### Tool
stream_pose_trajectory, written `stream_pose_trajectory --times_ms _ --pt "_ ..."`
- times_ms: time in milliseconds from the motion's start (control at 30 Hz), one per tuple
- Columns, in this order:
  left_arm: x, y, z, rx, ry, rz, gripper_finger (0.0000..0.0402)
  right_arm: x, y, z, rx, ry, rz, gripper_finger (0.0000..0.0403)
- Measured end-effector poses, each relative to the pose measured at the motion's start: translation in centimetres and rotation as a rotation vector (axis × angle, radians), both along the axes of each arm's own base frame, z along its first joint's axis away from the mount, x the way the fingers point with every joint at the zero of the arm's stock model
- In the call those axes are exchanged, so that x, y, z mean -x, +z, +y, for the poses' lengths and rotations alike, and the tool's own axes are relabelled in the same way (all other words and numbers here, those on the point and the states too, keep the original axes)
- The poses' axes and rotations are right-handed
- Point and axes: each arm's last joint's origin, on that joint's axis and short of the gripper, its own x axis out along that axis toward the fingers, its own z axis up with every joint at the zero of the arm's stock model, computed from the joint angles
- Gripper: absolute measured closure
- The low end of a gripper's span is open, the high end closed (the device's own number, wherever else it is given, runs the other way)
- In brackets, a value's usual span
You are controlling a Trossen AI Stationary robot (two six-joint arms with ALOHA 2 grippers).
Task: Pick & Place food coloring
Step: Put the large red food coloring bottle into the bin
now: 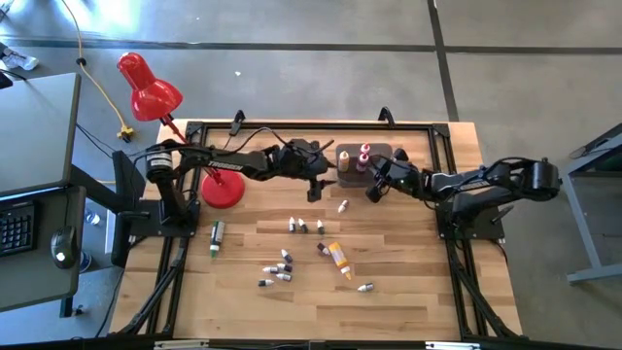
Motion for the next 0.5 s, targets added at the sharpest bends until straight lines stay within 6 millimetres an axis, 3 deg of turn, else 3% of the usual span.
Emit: stream_pose_trajectory --times_ms 233,500 --pt "0.1 0.1 0.6 -0.086 0.183 0.017 0.0176 -2.1 -0.6 -0.7 0.010 0.007 0.055 0.0403" --pt "0.3 -0.1 0.7 -0.090 0.198 0.042 0.0176 -5.0 -0.5 -2.8 -0.010 -0.030 0.205 0.0403"
